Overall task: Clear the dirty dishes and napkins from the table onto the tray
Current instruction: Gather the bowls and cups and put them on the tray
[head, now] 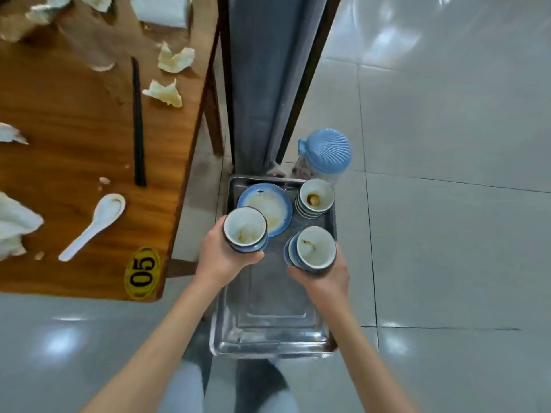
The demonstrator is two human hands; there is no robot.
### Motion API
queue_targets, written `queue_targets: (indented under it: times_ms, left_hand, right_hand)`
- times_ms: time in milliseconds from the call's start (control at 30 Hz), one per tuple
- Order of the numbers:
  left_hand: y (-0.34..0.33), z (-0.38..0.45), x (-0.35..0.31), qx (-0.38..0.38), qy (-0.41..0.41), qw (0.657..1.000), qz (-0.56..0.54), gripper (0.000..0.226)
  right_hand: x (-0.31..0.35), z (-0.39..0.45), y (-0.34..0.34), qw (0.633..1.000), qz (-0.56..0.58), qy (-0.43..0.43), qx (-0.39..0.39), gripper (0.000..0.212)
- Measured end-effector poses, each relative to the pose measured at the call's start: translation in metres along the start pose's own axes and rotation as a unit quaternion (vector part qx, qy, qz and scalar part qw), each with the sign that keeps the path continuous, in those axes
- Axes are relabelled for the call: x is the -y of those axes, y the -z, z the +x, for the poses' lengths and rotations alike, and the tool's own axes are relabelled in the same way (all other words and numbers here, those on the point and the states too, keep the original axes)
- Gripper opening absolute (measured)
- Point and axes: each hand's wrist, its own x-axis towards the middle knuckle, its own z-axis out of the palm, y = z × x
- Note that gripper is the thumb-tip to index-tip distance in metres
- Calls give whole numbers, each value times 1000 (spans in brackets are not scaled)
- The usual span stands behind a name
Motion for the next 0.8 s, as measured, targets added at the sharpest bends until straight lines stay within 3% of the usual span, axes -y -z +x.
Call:
queue_targets:
  times_ms: [500, 800]
  left_hand:
    - [-103, 32, 148, -87, 53, 992, 73, 72]
    - [-119, 54, 185, -123, 45, 990, 59, 78]
  right_hand:
    - [-148, 78, -88, 998, -21, -11, 65, 61]
    - [-187, 102, -124, 998, -23, -5, 64, 61]
